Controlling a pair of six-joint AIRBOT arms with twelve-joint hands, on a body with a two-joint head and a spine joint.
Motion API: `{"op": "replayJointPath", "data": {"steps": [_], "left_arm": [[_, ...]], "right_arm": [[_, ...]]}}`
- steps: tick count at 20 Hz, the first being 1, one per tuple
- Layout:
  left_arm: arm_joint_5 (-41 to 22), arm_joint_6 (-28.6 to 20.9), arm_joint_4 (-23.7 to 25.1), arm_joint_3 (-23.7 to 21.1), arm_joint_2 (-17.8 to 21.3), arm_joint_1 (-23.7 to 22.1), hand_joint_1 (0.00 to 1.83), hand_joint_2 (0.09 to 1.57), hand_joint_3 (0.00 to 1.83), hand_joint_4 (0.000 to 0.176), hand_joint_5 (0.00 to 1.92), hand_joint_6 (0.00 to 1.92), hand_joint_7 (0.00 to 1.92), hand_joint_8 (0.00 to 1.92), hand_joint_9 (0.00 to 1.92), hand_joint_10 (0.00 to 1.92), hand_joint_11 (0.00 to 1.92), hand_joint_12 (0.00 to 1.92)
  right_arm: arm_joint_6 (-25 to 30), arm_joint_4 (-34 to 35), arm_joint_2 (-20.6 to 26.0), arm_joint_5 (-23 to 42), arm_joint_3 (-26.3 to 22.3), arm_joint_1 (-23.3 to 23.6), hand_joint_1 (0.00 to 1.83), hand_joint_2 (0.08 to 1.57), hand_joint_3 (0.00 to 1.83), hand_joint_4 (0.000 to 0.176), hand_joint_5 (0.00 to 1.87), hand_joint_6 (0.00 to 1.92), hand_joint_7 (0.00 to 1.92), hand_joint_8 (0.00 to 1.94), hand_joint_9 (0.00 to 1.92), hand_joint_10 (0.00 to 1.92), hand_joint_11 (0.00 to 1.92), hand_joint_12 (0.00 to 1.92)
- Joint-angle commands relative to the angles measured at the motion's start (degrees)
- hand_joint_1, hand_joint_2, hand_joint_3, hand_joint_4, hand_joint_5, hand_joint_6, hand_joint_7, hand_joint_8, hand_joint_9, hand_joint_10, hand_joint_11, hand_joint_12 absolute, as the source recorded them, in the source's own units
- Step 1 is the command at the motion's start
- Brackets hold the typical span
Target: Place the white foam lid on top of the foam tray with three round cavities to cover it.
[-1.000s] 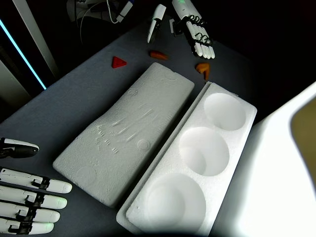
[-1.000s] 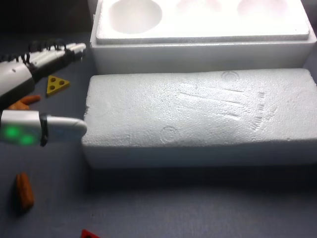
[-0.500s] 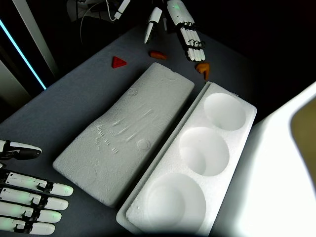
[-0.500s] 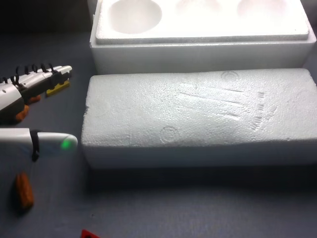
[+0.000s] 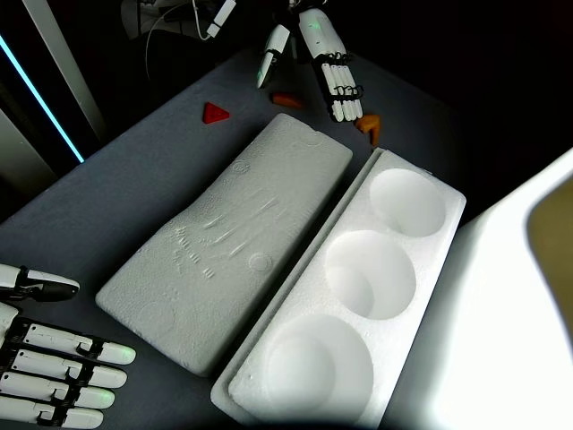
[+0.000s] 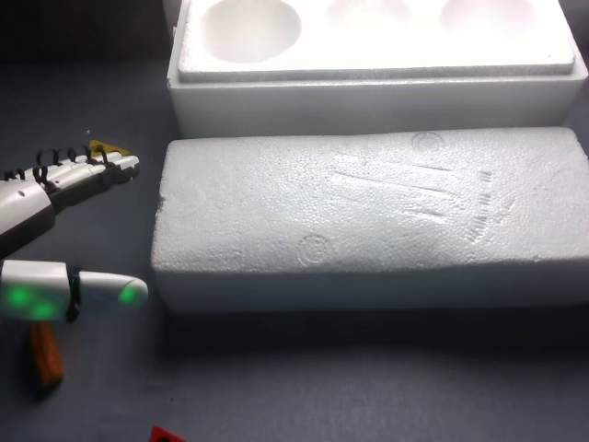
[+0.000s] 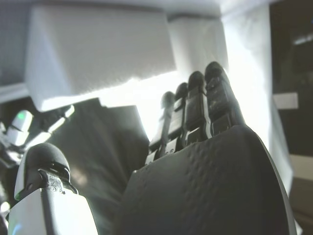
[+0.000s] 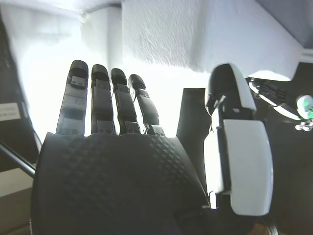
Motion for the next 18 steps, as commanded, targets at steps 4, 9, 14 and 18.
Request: {"op": "replayJointPath", "data": {"steps": [4,9,14,18], "left_arm": [[-3.73,1.33,-1.01,1.02,-0.95,-1.14,0.45,0.94,0.0,0.0,0.11,0.02,0.0,0.0,0.0,0.0,0.0,0.0],[-2.44,2.99,-1.93,1.64,-2.2,-1.87,0.48,0.95,0.01,0.0,0.12,0.02,0.0,0.0,0.0,0.0,0.0,0.0],[-2.42,3.12,-2.32,2.07,-3.25,-2.26,0.49,0.96,0.01,0.0,0.11,0.01,0.0,0.0,0.0,0.0,0.0,0.0],[-2.45,3.14,-2.49,2.37,-3.97,-2.58,0.49,0.96,0.01,0.0,0.11,0.01,0.0,0.0,0.0,0.0,0.0,0.0]], "right_arm": [[0.18,0.54,-0.47,5.38,1.0,1.11,0.63,1.23,0.01,0.0,0.0,0.0,0.0,0.0,0.0,0.0,0.01,0.01],[0.21,1.01,-1.33,4.49,1.82,2.05,0.58,1.23,0.0,0.0,0.0,0.0,0.0,0.0,0.0,0.0,0.04,0.02],[0.48,2.07,-2.73,4.08,2.56,2.31,0.49,1.15,0.03,0.0,0.0,0.0,0.0,0.0,0.0,0.0,0.01,0.21],[1.13,2.47,-4.01,3.73,3.35,2.54,0.49,1.15,0.01,0.0,0.0,0.0,0.0,0.0,0.0,0.0,0.0,0.33]]}}
